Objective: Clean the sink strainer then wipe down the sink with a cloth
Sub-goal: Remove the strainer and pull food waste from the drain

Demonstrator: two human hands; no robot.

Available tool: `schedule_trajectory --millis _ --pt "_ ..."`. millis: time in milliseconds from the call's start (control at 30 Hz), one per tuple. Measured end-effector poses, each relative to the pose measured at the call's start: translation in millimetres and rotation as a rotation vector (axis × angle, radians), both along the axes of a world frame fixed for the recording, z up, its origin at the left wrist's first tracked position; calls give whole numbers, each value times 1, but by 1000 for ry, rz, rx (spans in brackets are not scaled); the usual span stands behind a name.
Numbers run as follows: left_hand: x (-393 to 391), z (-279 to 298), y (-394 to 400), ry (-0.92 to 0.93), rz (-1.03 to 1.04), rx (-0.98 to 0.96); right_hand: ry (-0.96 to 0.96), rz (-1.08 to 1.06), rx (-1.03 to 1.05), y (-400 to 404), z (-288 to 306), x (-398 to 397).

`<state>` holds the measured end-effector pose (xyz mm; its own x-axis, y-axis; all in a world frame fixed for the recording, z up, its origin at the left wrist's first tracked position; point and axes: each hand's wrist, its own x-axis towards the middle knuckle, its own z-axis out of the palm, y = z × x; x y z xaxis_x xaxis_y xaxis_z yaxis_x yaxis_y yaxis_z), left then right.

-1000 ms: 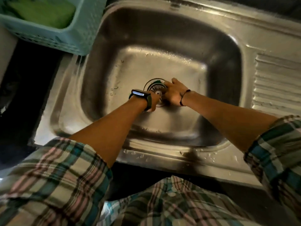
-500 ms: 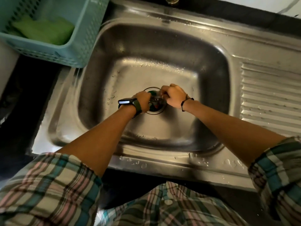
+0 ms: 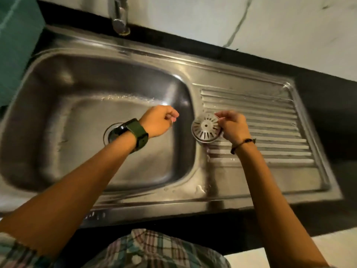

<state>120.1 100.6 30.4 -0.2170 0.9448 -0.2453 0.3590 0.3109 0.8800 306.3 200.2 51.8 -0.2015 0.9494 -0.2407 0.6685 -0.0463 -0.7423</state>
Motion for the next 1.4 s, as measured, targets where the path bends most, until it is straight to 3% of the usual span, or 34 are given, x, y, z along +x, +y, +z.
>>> schedule_trajectory --millis 200,367,500,600,800,900,1033,1233,1400 --pt "14 5 -11 29 -68 -12 -145 -56 28 8 3 39" --pt "-6 -2 -32 37 -23 -90 -431 46 227 9 12 23" --pt "-47 -12 -50 40 124 -181 -358 377 290 -11 7 -54" --pt "-80 -20 -62 56 323 -236 -349 681 209 -31 -16 -124" --pt "-113 -33 -83 10 461 -270 -613 921 3 -50 -102 -207" --pt "-115 -39 -86 -28 473 -300 -689 847 -19 -47 -133 -212" --pt "-115 -44 -82 -23 469 -328 -622 701 9 -49 -154 -212" --pt "-113 -45 -71 -13 476 -327 -542 624 89 -37 -139 -216" --pt "-105 -50 -63 -12 493 -321 -348 605 133 -27 -113 -198"
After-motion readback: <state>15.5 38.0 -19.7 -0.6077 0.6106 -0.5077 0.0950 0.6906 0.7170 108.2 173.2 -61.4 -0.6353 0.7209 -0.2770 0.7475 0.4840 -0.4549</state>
